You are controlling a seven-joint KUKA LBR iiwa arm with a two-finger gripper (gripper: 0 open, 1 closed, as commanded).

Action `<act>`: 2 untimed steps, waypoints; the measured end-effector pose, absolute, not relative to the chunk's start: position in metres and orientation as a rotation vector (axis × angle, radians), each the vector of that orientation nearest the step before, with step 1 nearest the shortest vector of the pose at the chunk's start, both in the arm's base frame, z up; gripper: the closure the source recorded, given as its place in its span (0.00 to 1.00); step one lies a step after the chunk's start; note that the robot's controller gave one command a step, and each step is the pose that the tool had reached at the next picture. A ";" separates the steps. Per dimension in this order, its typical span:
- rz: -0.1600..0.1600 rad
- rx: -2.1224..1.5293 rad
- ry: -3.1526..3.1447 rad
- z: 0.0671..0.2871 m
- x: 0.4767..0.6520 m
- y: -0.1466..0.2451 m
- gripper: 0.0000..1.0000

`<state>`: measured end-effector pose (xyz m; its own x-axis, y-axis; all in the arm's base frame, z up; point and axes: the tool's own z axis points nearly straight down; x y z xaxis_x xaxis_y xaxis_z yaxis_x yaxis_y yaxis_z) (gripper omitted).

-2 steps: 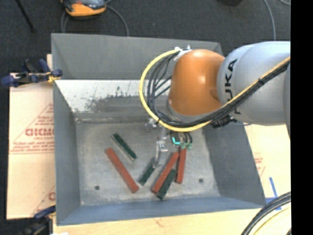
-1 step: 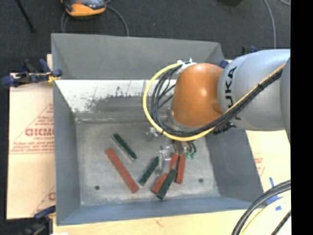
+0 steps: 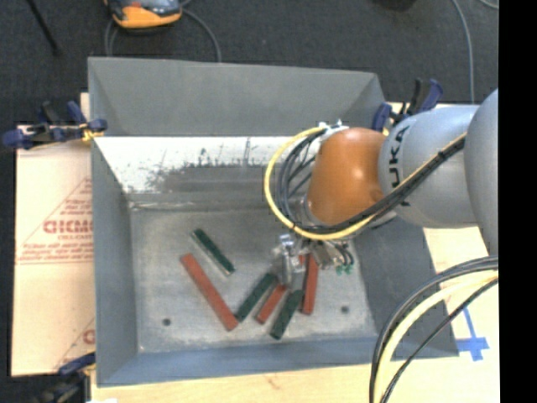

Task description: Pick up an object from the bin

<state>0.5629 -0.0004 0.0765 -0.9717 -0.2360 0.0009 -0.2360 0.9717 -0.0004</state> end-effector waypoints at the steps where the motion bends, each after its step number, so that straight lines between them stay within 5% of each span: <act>1: 0.000 0.372 -3.119 0.076 0.563 0.000 1.00; 2: 0.000 0.378 -3.118 0.079 0.562 -0.001 1.00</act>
Offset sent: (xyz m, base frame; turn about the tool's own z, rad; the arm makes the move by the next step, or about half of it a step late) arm -0.0173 -0.0120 0.1477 -0.1138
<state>0.5618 -0.0006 0.0787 -0.9711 -0.2388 0.0012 -0.2388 0.9711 0.0003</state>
